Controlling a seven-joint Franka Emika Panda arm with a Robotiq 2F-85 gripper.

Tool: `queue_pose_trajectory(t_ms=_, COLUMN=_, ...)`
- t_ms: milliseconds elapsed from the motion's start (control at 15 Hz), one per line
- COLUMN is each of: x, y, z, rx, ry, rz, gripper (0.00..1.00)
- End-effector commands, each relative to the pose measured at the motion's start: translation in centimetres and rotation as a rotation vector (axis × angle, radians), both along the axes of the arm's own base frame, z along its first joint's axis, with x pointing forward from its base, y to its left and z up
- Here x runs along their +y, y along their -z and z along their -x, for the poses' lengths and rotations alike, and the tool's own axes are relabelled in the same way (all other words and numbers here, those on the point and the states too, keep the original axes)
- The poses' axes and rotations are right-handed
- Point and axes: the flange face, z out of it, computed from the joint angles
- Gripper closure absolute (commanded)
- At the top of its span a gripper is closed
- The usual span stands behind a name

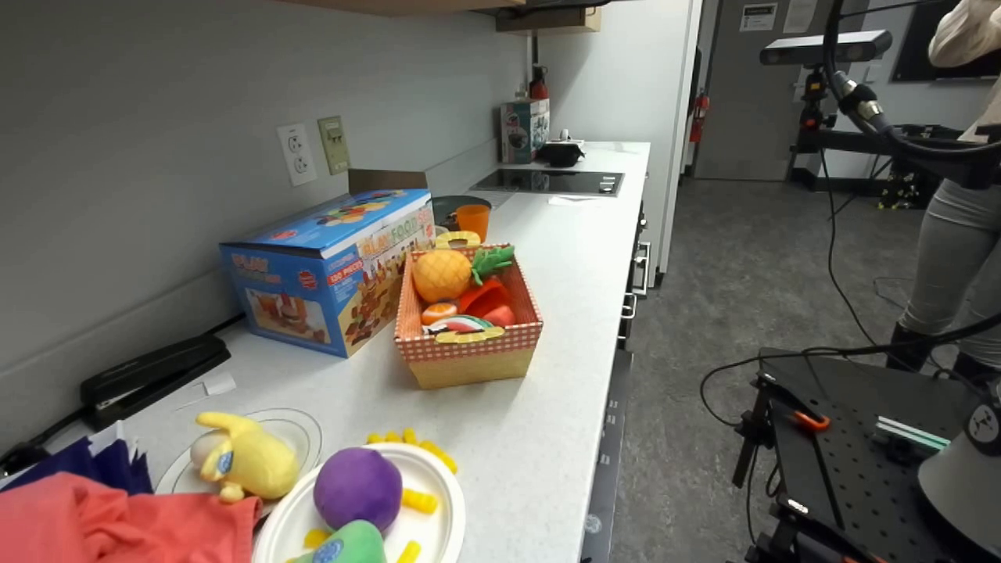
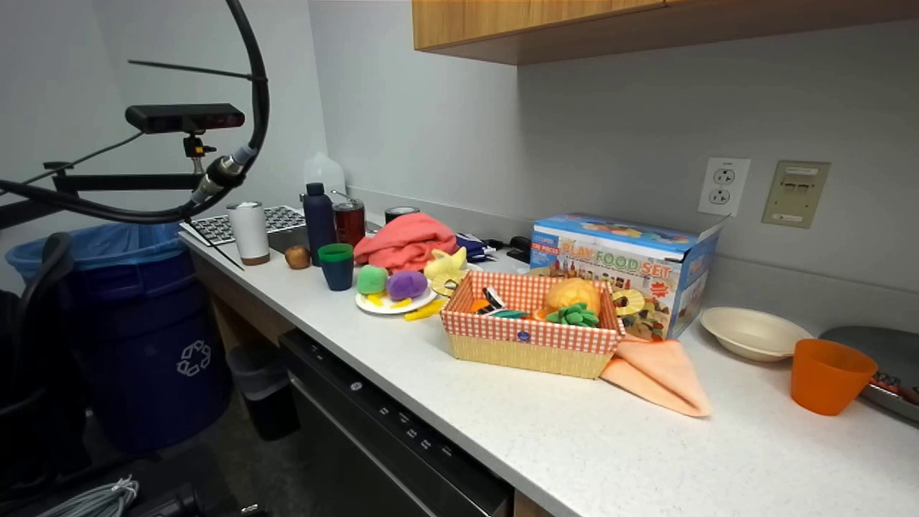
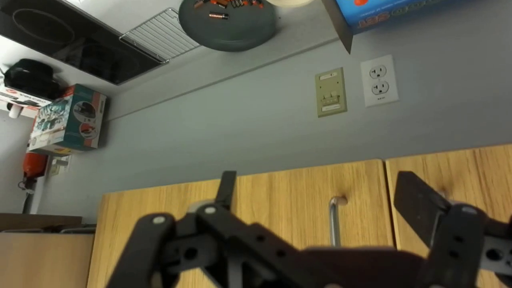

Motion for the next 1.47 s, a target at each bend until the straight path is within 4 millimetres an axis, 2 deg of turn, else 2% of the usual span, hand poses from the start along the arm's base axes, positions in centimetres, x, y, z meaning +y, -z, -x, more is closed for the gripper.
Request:
queue_pose_trajectory(t_ms=0, x=-0.1, y=-2.0, z=-1.2, rx=-0.051, ry=0.039, rz=0.018, gripper=0.00)
queue_pose_trajectory(t_ms=67, x=0.1, y=-1.0, z=-0.3, rx=-0.023, ry=0.009, rz=0.006, gripper=0.00)
queue_pose_trajectory(t_ms=400, x=0.0, y=-1.5, z=-0.8, rx=-0.036, ry=0.017, rz=0.007, gripper=0.00)
queue_pose_trajectory(t_ms=867, x=-0.5, y=-2.0, z=-2.7, rx=-0.123, ry=0.051, rz=0.116, gripper=0.00)
queue_pose_trajectory(t_ms=1400, x=-0.4, y=-2.7, z=-4.0, rx=-0.170, ry=0.055, rz=0.085, gripper=0.00)
